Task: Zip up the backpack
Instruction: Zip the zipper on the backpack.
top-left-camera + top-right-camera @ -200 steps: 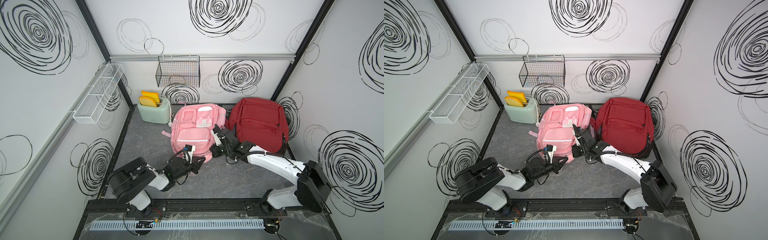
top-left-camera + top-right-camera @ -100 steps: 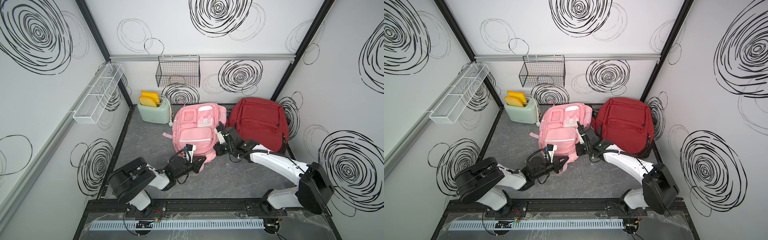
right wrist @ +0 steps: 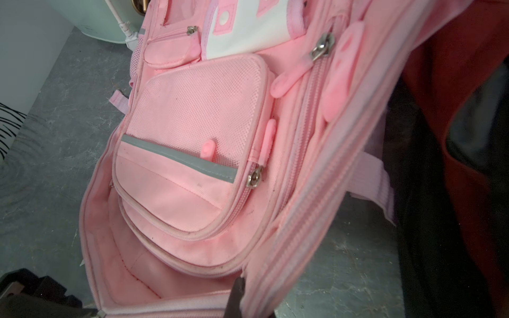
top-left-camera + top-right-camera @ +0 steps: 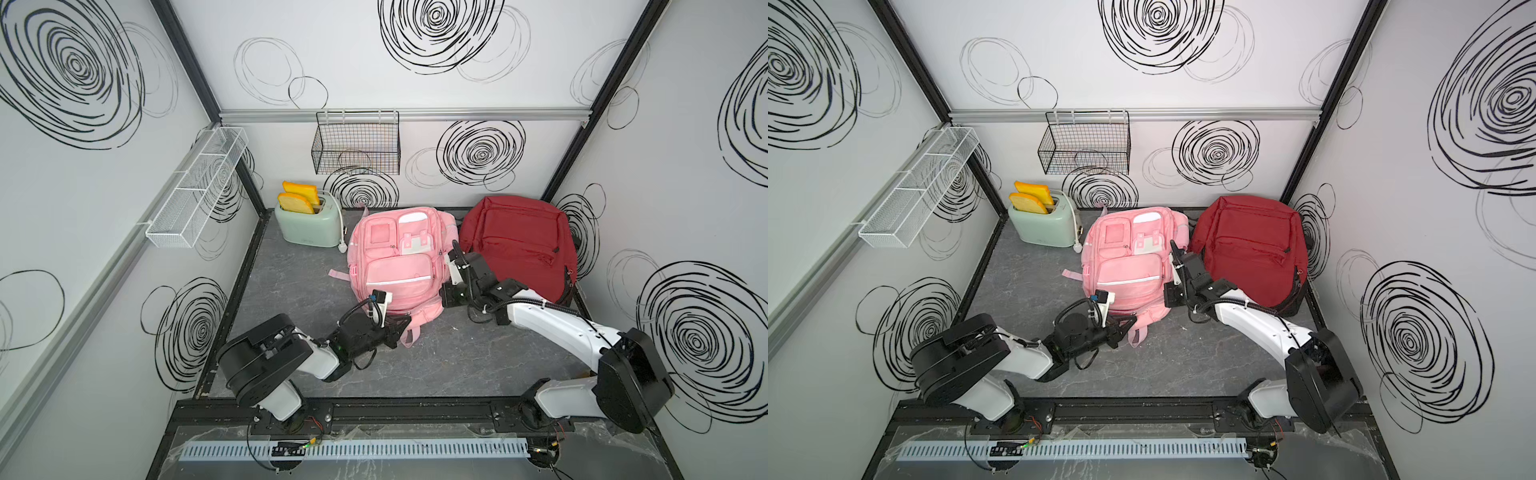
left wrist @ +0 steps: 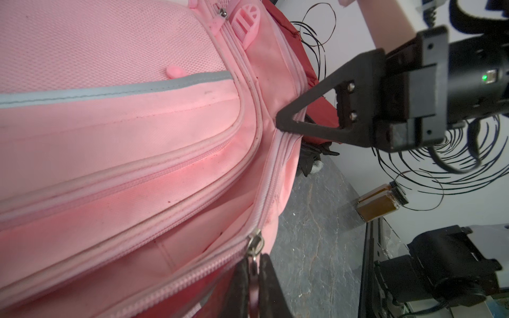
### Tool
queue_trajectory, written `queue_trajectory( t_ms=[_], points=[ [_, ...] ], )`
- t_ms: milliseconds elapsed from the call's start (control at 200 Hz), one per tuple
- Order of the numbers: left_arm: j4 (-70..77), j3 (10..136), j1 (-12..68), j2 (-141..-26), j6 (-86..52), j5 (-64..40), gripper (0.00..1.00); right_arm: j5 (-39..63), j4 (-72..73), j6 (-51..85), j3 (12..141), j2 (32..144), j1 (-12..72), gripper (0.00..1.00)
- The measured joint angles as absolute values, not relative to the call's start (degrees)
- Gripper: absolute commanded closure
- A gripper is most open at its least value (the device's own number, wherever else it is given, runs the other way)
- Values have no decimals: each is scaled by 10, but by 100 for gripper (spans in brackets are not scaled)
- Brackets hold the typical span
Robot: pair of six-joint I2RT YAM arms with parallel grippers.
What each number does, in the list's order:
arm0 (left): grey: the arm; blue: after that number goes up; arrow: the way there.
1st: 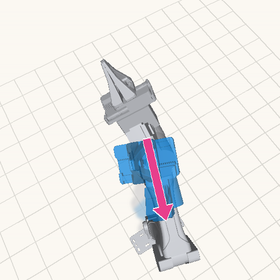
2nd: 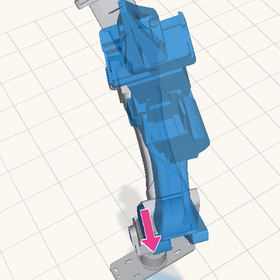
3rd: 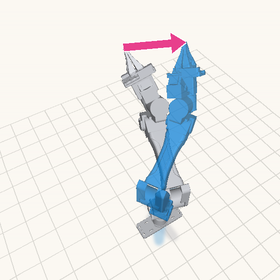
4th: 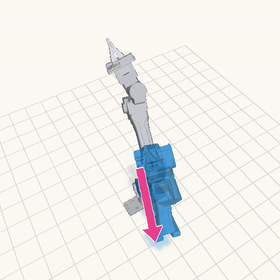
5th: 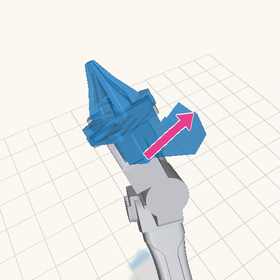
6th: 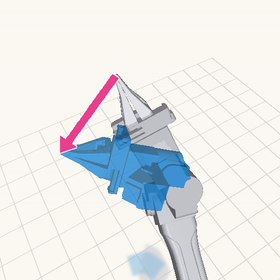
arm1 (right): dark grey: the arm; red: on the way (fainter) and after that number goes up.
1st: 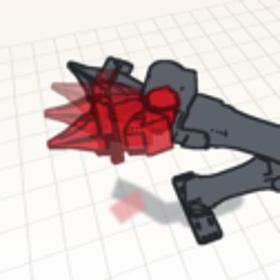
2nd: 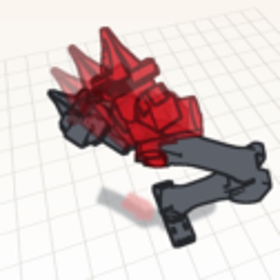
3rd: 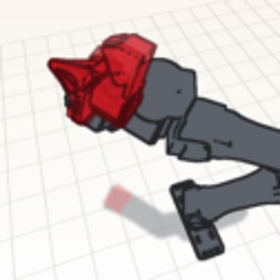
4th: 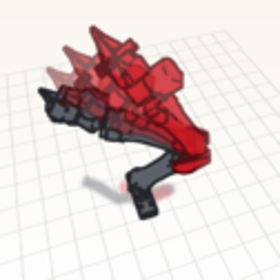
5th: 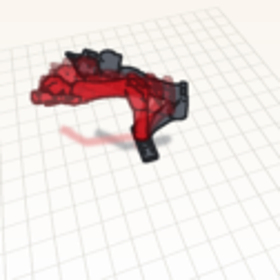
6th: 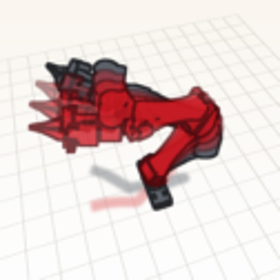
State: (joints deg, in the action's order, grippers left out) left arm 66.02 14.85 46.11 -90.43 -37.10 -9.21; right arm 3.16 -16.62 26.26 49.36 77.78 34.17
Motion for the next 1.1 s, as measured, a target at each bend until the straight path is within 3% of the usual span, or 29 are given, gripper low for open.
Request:
queue_trajectory(
  t_ms=[215,335,730,1101],
  points=[
    [642,146,461,-911,-371,-95,100,24,-84,343,434,774,321,48],
    [640,146,461,-916,-371,-100,100,37,-55,389,417,769,325,39],
    [638,146,461,-916,-371,-102,100,43,-25,520,376,761,378,34],
    [629,143,459,-917,-371,-98,100,44,58,591,355,830,434,34]
  ],
)
